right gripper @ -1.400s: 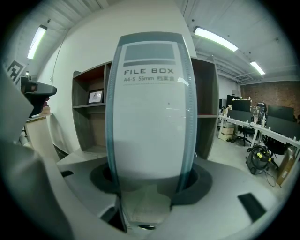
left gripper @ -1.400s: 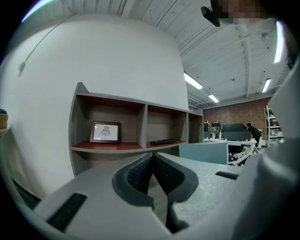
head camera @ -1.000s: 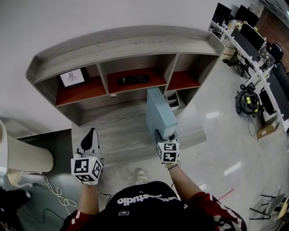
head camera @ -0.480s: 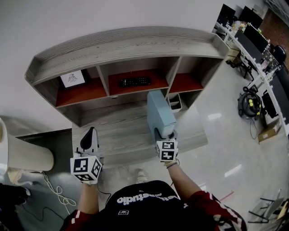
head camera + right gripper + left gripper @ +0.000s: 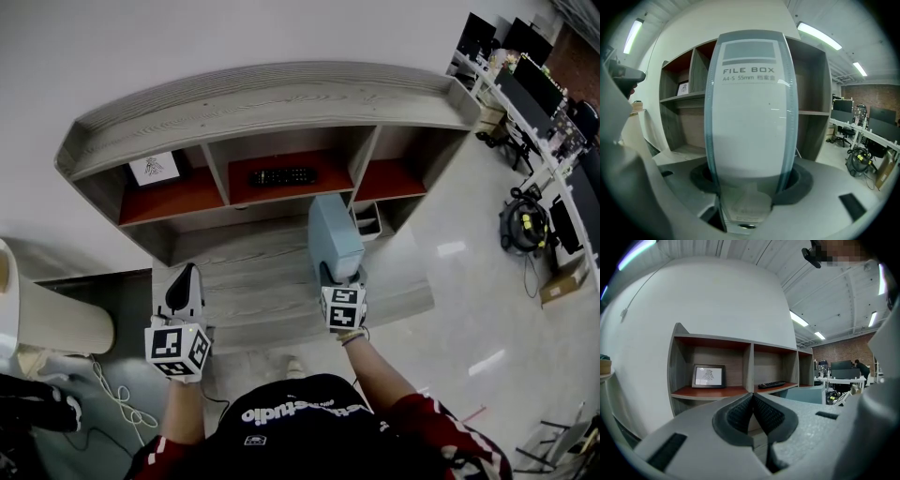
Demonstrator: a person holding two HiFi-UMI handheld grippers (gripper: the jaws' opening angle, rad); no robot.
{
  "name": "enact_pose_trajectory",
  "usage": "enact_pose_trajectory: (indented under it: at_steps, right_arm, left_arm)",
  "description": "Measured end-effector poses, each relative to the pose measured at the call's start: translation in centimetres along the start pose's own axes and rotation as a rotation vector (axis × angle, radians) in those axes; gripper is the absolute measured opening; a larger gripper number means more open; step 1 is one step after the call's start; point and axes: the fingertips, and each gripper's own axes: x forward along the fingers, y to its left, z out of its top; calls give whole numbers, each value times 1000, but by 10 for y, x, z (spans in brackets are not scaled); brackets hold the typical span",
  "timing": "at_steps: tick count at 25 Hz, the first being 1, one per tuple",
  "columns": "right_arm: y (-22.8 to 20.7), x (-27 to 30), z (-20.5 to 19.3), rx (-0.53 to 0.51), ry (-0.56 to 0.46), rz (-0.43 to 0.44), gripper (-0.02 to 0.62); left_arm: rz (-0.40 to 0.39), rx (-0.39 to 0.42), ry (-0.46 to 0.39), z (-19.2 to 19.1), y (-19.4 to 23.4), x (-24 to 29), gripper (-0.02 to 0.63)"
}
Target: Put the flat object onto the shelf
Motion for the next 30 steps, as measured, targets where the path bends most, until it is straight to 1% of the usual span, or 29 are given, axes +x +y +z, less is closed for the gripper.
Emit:
enact_pose_trajectory:
  at_steps: [11,21,30]
  right_arm:
    - [3,28,5,1,13,5,285]
    - [8,53,4,5,51,11,288]
    - [8,68,-1,19,69,13,295]
  left_arm:
    - [48,2,2,2,17,3,6]
    - [88,-2,-2,7,32,6,6]
    - [108,2,1,6,34,4,6]
